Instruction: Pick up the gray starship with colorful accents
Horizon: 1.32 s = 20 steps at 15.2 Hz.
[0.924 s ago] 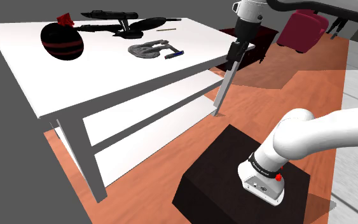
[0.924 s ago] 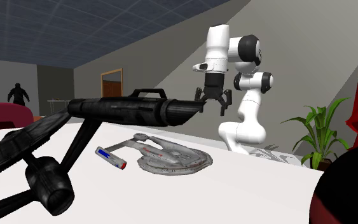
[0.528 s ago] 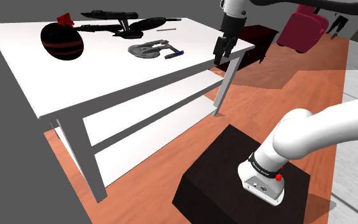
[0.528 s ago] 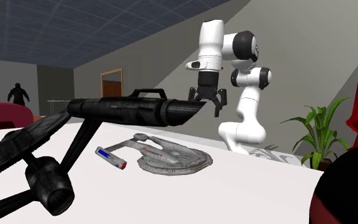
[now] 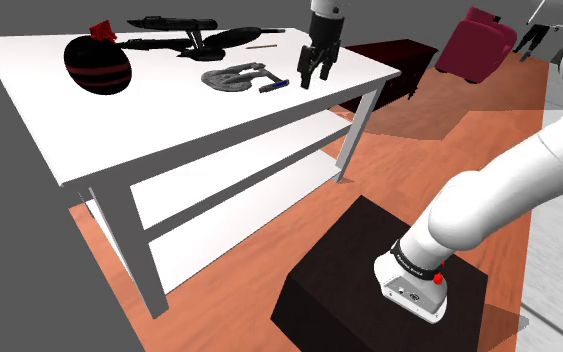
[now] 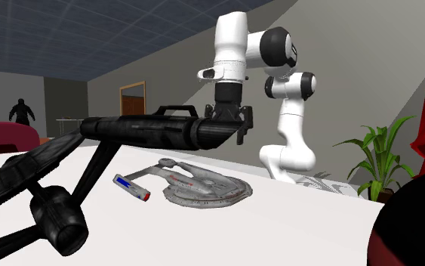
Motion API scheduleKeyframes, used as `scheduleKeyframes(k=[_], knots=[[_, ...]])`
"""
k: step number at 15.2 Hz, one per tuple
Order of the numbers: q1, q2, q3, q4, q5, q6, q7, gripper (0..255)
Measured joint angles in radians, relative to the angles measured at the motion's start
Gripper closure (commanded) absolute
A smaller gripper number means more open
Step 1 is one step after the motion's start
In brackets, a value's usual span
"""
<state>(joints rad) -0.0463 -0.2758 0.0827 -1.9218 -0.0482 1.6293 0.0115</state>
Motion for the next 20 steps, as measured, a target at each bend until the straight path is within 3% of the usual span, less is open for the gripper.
scheduleKeyframes(k=[10,15,20], knots=[[-0.001,0.438,0.009,0.502,-0.014,-0.064,0.057,0],[0.012,0.706,0.005,0.883,-0.025,-0.177,0.076,0],[0.010,0.716,0.004,0.841,-0.024,-0.126,0.080,0]])
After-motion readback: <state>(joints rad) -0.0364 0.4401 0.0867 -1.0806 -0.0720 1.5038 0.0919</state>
